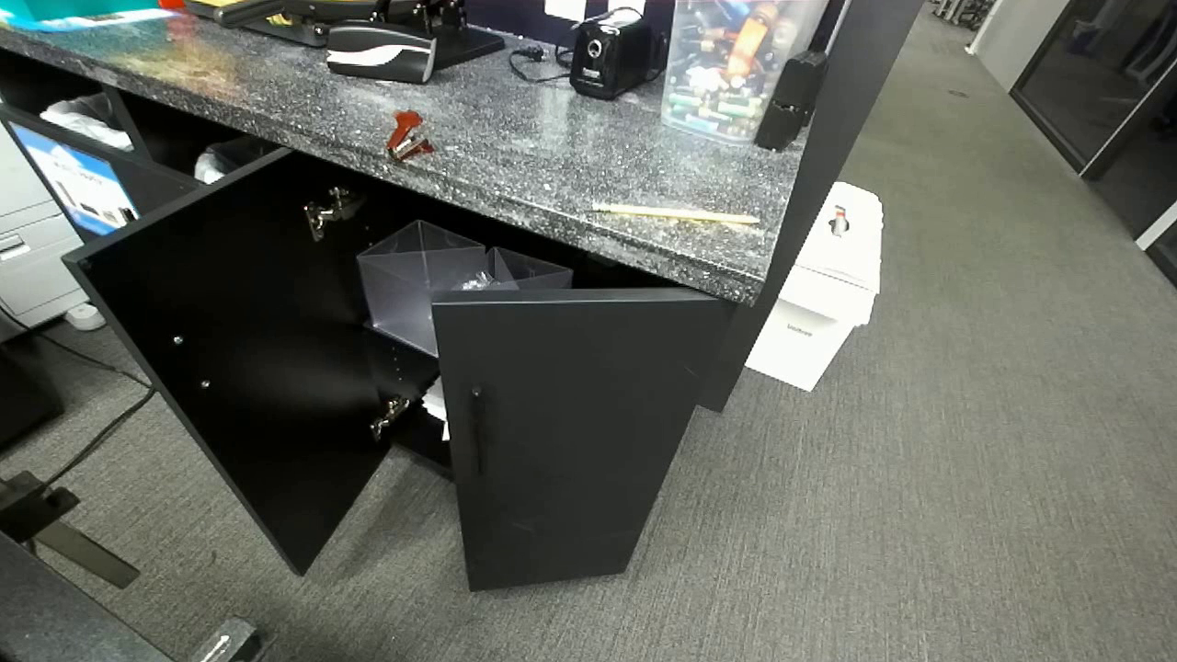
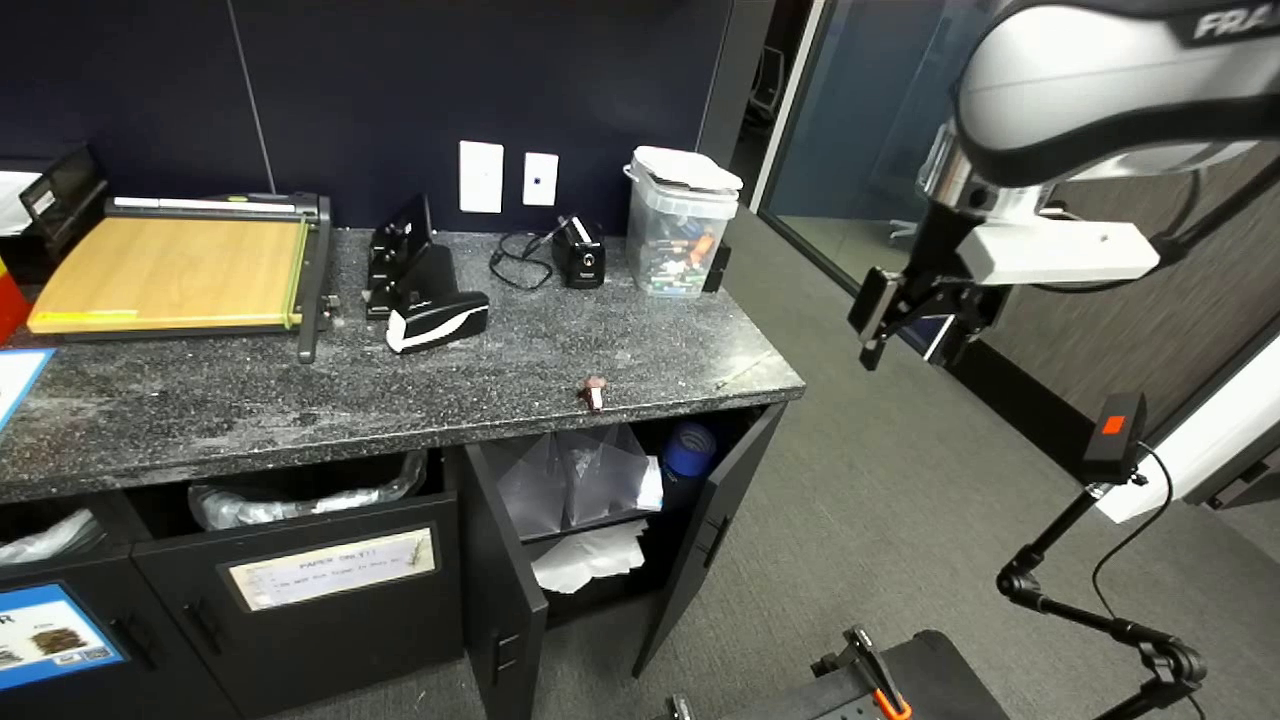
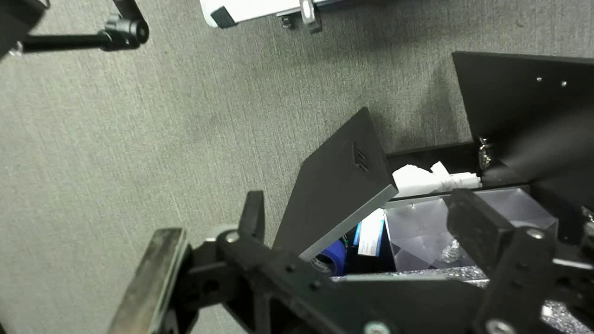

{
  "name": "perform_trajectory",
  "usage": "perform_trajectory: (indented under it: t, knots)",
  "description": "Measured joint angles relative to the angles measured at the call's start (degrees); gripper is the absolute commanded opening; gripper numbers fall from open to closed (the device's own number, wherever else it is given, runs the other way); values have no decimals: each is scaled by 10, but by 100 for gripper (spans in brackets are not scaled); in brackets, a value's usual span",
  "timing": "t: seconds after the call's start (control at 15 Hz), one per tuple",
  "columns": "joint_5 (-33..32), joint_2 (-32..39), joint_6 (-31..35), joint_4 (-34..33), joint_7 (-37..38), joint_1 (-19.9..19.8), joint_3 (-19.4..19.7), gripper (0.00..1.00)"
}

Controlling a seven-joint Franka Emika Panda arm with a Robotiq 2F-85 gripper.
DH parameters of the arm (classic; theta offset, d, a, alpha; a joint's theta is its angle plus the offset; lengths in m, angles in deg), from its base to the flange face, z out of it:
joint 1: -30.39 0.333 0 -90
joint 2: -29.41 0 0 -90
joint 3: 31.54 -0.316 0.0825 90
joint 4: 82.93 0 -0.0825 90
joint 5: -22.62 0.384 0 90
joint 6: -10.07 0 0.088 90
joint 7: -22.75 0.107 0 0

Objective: Close the bottom right cabinet door

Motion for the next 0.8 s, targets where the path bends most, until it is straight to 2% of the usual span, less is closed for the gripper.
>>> perform_trajectory:
  t: [0.4,0.8]
  knots:
    - [0,220,113,-92,-50,0,20,100]
    - [-4,390,168,-163,-141,-6,46,100]
